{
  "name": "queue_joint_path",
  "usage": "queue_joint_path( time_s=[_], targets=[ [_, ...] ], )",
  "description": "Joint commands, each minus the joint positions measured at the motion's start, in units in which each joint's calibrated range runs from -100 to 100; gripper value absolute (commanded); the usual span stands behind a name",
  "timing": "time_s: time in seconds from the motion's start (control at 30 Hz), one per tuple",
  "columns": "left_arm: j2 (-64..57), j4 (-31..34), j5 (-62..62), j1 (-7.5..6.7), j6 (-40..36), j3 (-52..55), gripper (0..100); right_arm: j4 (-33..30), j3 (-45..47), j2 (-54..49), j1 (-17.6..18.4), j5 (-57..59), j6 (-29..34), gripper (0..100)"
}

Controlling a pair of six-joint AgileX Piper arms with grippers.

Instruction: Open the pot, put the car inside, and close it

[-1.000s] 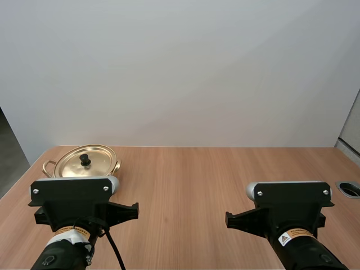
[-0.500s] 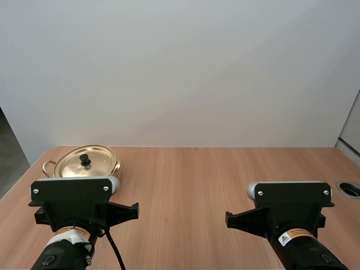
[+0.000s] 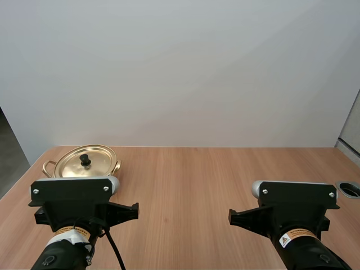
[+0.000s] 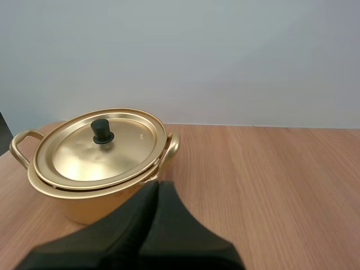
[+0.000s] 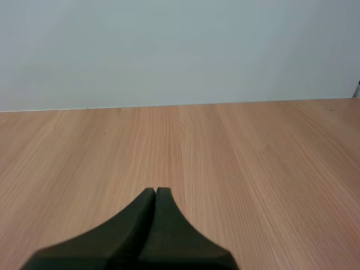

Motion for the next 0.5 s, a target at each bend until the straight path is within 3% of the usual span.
queue_joint_path(
  time_s=[0.0, 0.47],
  targets=[
    [0.1, 0.0, 0.0, 0.02, 0.0, 0.0, 0, -1.2, 0.0, 0.0, 0.0, 0.0, 1.4, 0],
    [0.1, 0.0, 0.0, 0.02, 0.0, 0.0, 0, -1.6, 0.0, 0.0, 0.0, 0.0, 1.3, 0]
  ],
)
